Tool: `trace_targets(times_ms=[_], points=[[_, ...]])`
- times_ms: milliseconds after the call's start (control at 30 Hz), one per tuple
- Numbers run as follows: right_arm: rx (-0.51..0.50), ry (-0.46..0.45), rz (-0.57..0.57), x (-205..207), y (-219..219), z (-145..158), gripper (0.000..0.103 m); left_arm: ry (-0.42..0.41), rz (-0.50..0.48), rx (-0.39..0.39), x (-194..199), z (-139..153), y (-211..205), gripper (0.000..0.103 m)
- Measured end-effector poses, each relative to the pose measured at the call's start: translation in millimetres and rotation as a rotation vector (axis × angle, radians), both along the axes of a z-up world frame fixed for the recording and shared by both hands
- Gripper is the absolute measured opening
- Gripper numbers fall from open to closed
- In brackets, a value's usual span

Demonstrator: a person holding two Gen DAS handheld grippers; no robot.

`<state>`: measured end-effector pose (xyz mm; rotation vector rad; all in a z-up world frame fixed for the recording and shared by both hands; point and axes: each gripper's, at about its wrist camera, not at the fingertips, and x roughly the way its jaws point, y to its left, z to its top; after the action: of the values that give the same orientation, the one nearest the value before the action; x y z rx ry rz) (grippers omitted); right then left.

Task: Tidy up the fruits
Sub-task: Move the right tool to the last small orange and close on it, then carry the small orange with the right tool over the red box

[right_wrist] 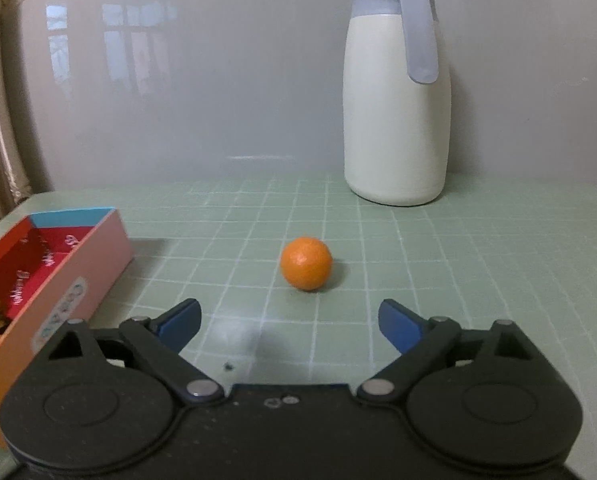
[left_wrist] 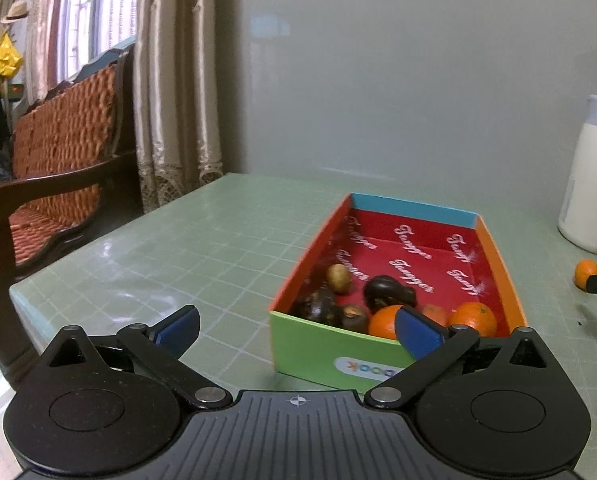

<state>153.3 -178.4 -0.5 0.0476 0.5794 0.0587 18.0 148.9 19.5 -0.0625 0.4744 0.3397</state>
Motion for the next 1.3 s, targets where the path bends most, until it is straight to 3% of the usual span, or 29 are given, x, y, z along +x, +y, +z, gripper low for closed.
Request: trace_targets(times_ms=[100,400,600,867,1300], points=[[-0.027,0.011,-0.011,13,-2,-2,0.086,-0.002,0.019,-0.009,1,-2,6,0.103],[-0.049,0.035,-0.020,45,-7,-6,0.085,-0.004,0.037,-0.037,3,-6,16,0.103],[-0.050,0.071,-0.018,57,-8,-13,0.070,-0.005,0.041,-0.035,3,-6,17,0.103],[-0.046,0.072,-0.004,59,-5,-17,0.040,-0.005,0.039,-0.033,2,-6,17,0.103],[-0.045,0.031,0.032,45,-1,-7,0.036,0.002,0.048,-0.021,-3,-5,17,0.103]])
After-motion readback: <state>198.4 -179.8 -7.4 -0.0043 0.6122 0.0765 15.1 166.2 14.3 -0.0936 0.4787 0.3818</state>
